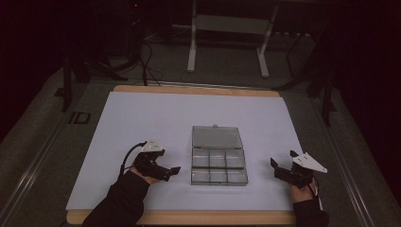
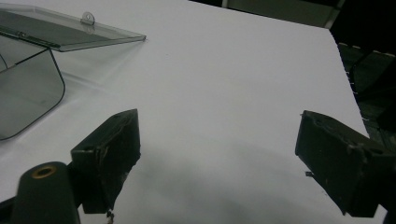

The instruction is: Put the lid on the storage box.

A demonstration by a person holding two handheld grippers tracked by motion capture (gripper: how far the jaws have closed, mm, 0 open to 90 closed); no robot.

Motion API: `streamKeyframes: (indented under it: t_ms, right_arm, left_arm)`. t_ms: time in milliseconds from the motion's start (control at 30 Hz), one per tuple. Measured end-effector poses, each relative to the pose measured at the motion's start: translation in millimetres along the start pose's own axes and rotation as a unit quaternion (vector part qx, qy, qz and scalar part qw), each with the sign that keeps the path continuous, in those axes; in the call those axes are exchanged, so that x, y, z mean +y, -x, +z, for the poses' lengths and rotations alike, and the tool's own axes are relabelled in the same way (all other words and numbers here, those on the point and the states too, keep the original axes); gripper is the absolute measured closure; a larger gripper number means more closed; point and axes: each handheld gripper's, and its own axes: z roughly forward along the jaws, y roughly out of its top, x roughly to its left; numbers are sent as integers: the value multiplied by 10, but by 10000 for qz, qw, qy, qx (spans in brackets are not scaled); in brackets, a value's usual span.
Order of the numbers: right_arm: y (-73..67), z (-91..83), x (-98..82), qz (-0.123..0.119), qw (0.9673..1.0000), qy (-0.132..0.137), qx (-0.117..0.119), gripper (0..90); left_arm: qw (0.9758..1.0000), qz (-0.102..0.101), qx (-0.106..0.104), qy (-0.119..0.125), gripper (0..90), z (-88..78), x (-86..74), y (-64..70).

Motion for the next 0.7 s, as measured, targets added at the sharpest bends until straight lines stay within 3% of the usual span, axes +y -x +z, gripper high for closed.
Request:
streamKeyframes:
  t_ms: [200, 567, 600, 700]
  right_arm:
    - [-3, 4, 1, -6, 10000, -25, 12, 139]
    - [-12, 19, 7, -47, 9999, -106, -5, 139]
    - [-8, 20, 7, -41, 9999, -108, 6, 139]
    - [-4, 19, 6, -21, 9999, -109, -1, 139]
  left_arm:
    - [9999, 120, 25, -50, 34, 39, 148, 42]
    - [9999, 67, 93, 1, 45, 97, 417, 48]
    - [9998, 90, 182, -4, 45, 111, 466, 61]
    - [9999, 110, 130, -4, 45, 130, 527, 74]
